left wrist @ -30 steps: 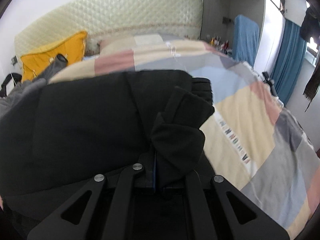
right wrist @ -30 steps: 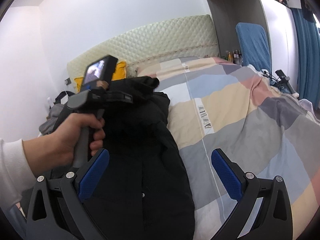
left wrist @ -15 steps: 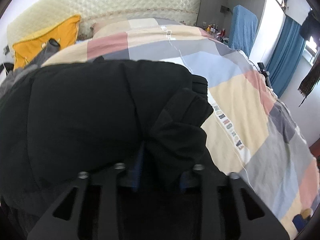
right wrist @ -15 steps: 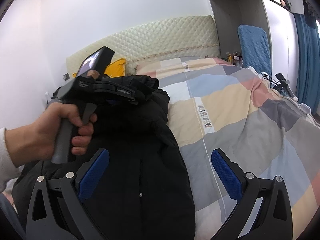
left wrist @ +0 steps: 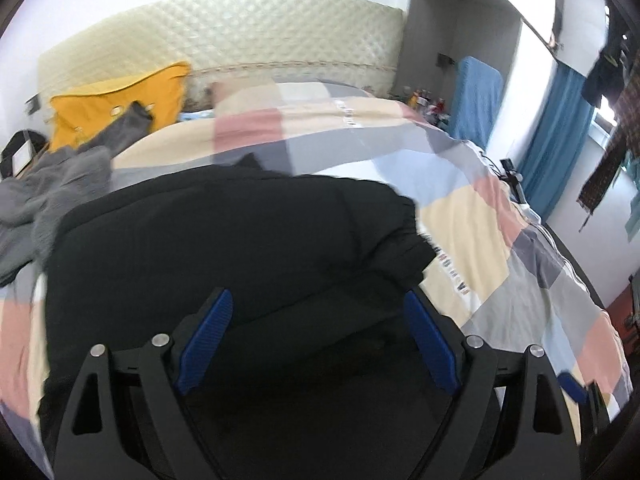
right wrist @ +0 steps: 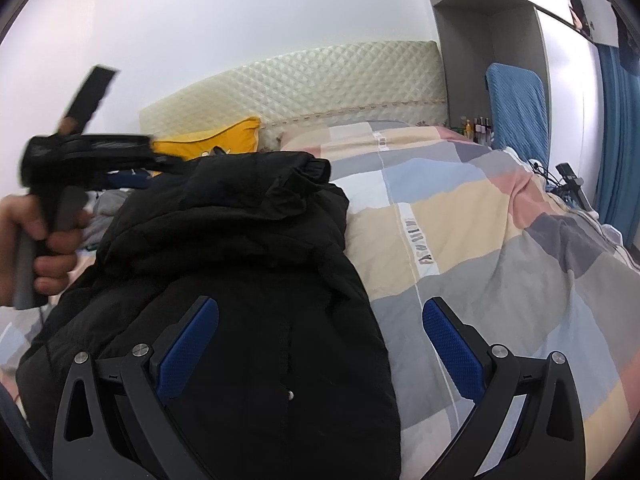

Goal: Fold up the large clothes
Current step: 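Press the left tool down on the jacket body while the right tool lowers onto it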

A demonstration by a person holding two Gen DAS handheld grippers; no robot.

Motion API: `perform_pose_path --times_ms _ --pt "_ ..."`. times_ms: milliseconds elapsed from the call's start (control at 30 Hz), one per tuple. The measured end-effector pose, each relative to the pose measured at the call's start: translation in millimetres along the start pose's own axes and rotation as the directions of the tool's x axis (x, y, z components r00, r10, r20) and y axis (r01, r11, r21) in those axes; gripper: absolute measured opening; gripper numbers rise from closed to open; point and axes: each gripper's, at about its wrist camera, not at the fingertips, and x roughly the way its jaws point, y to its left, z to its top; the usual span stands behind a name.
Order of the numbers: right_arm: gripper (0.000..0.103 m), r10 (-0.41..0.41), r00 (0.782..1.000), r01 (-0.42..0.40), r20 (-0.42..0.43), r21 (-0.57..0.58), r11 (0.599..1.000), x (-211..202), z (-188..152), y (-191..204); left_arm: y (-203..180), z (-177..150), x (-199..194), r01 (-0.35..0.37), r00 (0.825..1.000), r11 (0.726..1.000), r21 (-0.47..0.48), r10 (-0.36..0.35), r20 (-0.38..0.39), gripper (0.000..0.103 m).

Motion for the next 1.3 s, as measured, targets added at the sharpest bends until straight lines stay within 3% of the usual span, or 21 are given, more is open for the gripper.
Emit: perform_pose_path --times_ms 233,533,800,1000,1167,1300 --pt "0.103 0.053 0.999 -0.053 0.006 -0.005 0.999 7 10 13 76 -39 -44 -0.152 0.988 0.987 -0.059 0.154 0.019 0.088" --pt "0.103 0.124 0.992 -0.124 0.008 0.023 0.992 39 46 5 177 -85 -51 -0.234 0.972 0.941 -0.243 0.222 -0.074 0.100" --pt "0.103 0.218 0.975 -0.212 -0.047 0.111 0.971 118 76 -5 220 -115 -9 -0.355 0.928 0.922 -0.152 0.329 -0.174 0.101" --pt "0.093 0.276 0.961 -0.270 -0.018 0.147 0.952 161 93 -9 234 -118 17 -0.427 0.898 0.897 -0.112 0.407 -0.166 0.101" --pt "0.074 0.281 0.960 -0.271 -0.019 0.213 0.939 186 100 -15 244 -114 26 -0.423 0.905 0.888 -0.180 0.406 -0.124 0.102" --pt "0.072 0.251 0.966 -0.234 -0.061 0.202 0.951 199 93 -7 246 -109 30 -0.421 0.907 0.879 -0.225 0.415 -0.075 0.102"
